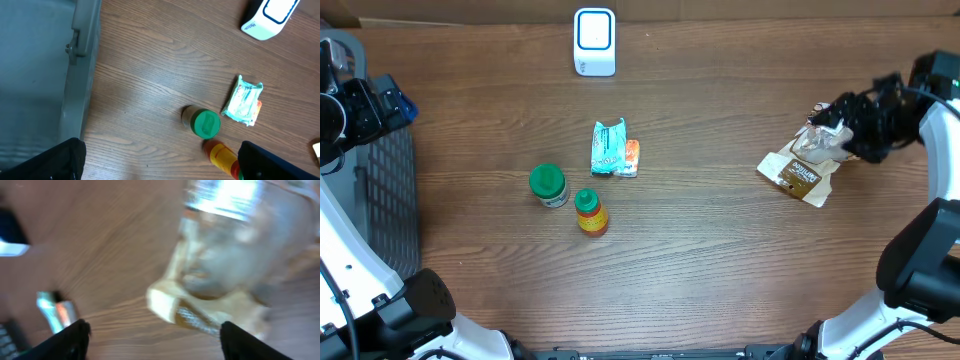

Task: Scan the item barcode
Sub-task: 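Carry the mushroom bag right and drop it on the table's right side, then move the right gripper to the small orange packet and grasp it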

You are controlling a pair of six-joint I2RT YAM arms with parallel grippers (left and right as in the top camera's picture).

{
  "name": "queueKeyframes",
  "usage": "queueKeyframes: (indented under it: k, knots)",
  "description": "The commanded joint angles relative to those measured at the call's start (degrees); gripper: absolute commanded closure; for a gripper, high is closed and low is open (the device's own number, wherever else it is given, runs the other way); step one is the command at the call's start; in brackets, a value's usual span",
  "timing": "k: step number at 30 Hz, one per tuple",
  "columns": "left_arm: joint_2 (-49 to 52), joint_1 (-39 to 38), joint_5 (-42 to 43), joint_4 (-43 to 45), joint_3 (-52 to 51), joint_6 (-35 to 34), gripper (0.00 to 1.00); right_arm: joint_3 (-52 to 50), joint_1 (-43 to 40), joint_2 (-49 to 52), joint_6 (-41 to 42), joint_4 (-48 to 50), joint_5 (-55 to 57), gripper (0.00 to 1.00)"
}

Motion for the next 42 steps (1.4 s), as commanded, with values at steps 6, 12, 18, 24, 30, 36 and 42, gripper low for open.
queueKeyframes:
  k: [6,12,18,24,30,36,42]
  knots:
    - [0.5,-0.1,0.1,0.0,-0.3,1.1,0.01,0.9,14.4,0.0,2.3,4.0,-5.6,0.30]
    - [0.5,-0.1,0.1,0.0,-0.3,1.1,0.00,0.3,25.7,4.2,9.2,7.8,-3.9,0.39]
    - [0.5,-0.1,0.1,0.0,-0.3,1.1,0.01,0.3,36.3,11.2,14.6,12.2,-3.9,0.49]
    - [0.5,-0.1,0.1,0.0,-0.3,1.1,0.00,0.3,41.9,14.3,17.0,15.3,-3.5,0.51]
    - [0.5,-0.1,0.1,0.0,-0.3,1.1,0.00,0.3,44.8,16.7,21.4,18.4,-1.3,0.57]
    - [0.5,-0.1,0.1,0.0,-0.3,1.1,0.00,0.3,46.1,19.2,24.0,21.8,1.1,0.60]
    - [0.5,-0.1,0.1,0.0,-0.3,1.1,0.00,0.3,47.3,21.2,24.2,24.5,0.9,0.62]
